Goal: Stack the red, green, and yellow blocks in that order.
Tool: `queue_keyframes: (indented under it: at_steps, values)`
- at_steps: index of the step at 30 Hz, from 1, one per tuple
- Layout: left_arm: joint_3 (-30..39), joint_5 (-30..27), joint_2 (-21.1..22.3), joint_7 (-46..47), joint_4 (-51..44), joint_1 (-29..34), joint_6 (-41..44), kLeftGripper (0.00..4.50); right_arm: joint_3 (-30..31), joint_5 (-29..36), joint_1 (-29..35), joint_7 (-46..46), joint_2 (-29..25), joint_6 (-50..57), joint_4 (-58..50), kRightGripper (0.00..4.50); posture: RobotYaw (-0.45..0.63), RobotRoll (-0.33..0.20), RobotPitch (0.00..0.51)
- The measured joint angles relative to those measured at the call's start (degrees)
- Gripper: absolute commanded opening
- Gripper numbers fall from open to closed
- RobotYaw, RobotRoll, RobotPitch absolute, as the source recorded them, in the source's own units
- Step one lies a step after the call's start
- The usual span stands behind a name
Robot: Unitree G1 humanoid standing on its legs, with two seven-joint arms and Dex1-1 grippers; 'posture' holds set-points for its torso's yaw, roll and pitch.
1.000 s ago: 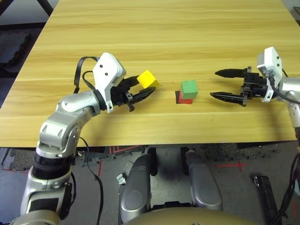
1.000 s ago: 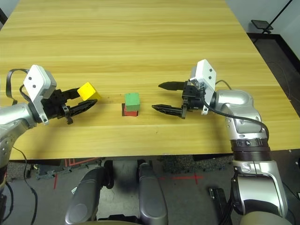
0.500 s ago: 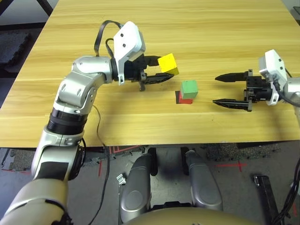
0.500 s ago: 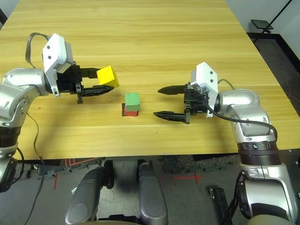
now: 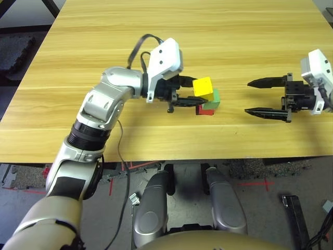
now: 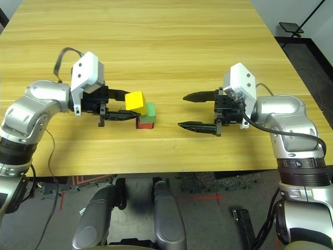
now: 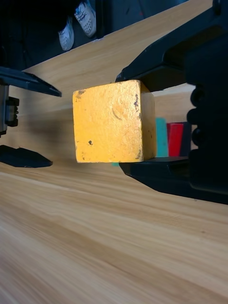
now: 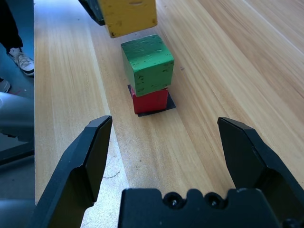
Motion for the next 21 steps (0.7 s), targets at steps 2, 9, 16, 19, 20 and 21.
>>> queue_keyframes:
  at_steps: [2,9,16,19,20,21]
  values:
    - [-0.4,0.3,-0.3,0.0,0.3,-0.7,0.2,2.05,0.0,0.0,0.0,-0.3,0.2,0.0,0.0,4.5,0.23,0.085,0.283]
    - [-2.1,1.9,0.1,-0.8,2.3,-3.1,1.9,2.05,0.0,0.0,0.0,-1.0,1.3,-0.1,0.0,4.5,0.23,0.088,0.283]
    - [-4.5,4.5,1.0,-1.6,4.0,-4.8,4.2,2.05,0.0,0.0,0.0,-1.1,1.7,-0.4,0.1,4.5,0.24,0.097,0.29]
    - [-4.6,4.7,0.7,-1.7,3.9,-5.2,5.7,2.05,0.0,0.0,0.0,-1.1,1.7,-0.5,0.1,4.5,0.24,0.097,0.292]
    - [-4.6,4.7,0.5,-1.7,3.8,-5.2,6.0,2.05,0.0,0.0,0.0,-1.0,1.7,-0.5,0.1,4.5,0.24,0.095,0.293]
    - [-4.6,4.7,0.3,-1.7,3.6,-5.3,6.4,2.05,0.0,0.0,0.0,-1.0,1.7,-0.5,0.1,4.5,0.24,0.095,0.293]
